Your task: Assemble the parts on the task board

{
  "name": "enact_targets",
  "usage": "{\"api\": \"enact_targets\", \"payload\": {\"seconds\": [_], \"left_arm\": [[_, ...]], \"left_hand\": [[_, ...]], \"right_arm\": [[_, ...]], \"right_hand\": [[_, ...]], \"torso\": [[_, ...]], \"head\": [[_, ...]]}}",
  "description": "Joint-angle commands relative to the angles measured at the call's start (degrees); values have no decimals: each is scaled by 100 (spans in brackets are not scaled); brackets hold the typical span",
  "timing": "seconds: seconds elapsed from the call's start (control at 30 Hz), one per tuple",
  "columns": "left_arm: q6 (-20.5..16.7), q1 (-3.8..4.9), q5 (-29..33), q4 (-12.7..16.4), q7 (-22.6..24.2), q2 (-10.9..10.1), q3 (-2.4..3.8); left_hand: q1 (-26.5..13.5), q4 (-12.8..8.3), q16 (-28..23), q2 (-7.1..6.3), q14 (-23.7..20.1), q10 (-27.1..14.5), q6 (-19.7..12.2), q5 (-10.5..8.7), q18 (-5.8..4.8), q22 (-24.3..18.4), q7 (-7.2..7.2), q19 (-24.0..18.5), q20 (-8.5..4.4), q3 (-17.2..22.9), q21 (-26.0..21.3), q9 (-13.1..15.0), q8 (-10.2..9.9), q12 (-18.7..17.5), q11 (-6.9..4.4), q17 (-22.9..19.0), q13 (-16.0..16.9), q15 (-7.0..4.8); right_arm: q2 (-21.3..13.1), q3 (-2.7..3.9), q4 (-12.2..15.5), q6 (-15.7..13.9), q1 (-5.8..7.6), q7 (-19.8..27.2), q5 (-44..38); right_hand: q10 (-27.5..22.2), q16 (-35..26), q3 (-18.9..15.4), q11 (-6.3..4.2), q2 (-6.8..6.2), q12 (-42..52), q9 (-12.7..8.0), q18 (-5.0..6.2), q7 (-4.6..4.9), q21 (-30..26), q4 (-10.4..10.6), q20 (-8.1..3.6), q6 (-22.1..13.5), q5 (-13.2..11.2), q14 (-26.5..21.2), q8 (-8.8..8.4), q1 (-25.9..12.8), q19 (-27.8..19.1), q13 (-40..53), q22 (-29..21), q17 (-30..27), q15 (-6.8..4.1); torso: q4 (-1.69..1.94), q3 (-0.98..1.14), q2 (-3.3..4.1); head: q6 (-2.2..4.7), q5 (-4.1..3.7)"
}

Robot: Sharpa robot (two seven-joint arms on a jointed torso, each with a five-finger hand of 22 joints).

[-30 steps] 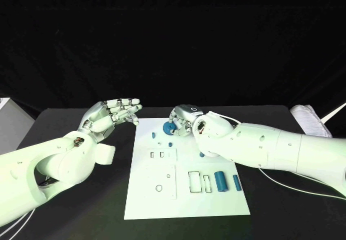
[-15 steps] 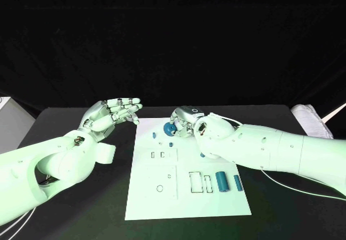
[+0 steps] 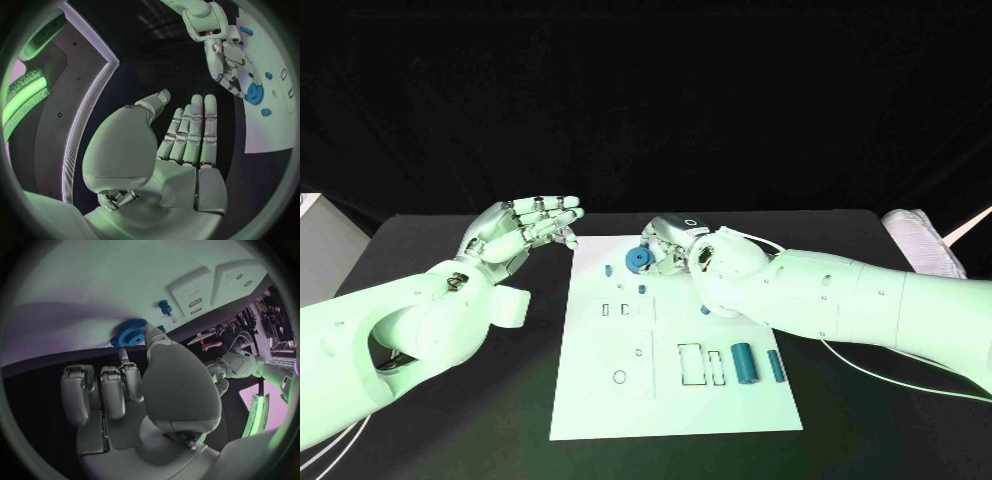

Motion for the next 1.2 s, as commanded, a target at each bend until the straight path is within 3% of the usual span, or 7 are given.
{"api": "enact_targets", "payload": {"seconds": [0.03,0.33,0.4,0.47,0.6,1.2], "left_arm": [[72,8,9,14,27,2,4],[72,8,7,-17,24,22,4],[72,7,7,-21,24,24,4],[71,7,7,-27,24,26,4],[65,7,7,-33,19,27,4],[-3,7,6,-35,14,30,4]], "left_hand": [[-36,7,18,34,-49,-26,-8,-20,73,6,108,-40,-18,29,13,-3,15,-17,32,-5,-4,9],[-36,7,18,34,-49,-26,-8,-20,73,6,108,-40,-18,29,13,-3,15,-17,32,-5,-4,9],[-36,7,18,34,-49,-26,-8,-20,73,6,108,-40,-18,29,13,-3,15,-17,32,-5,-4,9],[-40,9,26,33,-56,-31,-12,-20,73,12,109,-52,-16,33,26,-4,14,-17,34,-8,-4,11],[-40,10,28,35,-57,-32,-13,-20,73,13,110,-53,-15,35,28,-5,14,-18,34,-9,-4,11],[-6,-12,38,40,-65,-42,-22,-17,76,24,117,-65,-16,59,49,-7,10,-19,37,-14,-5,9]], "right_arm": [[0,0,4,159,1,106,119],[-46,0,42,121,2,197,253],[-57,0,53,100,1,226,293],[-72,0,69,55,1,263,332],[-99,-1,82,35,0,298,386],[-78,-2,-6,456,0,137,426]], "right_hand": [[-10,17,-75,8,70,-28,-7,-51,13,-18,9,48,-8,45,604,-26,-36,360,585,1108,1497,36],[95,21,-25,-37,252,66,28,-65,-41,31,-6,27,281,210,607,104,-113,394,692,1161,1509,4],[123,21,22,-60,319,90,39,-69,-65,44,-5,11,369,299,607,151,-179,403,719,1175,1509,-14],[170,21,160,-99,489,130,53,-75,-109,65,-14,-18,499,472,607,221,-279,417,766,1196,1509,-48],[224,21,422,-150,622,173,46,-85,-161,98,-26,-63,601,518,607,270,-270,438,820,1231,1509,-95],[182,21,512,-104,426,125,-17,-81,-107,78,-20,-48,478,491,607,197,-579,429,781,1219,1509,-62]], "torso": [[3,3,0],[-9,4,5],[-10,6,4],[-1,9,2],[6,10,1],[0,5,-1]], "head": [[-11,1],[-11,1],[-14,4],[-17,0],[-19,-4],[-32,2]]}}
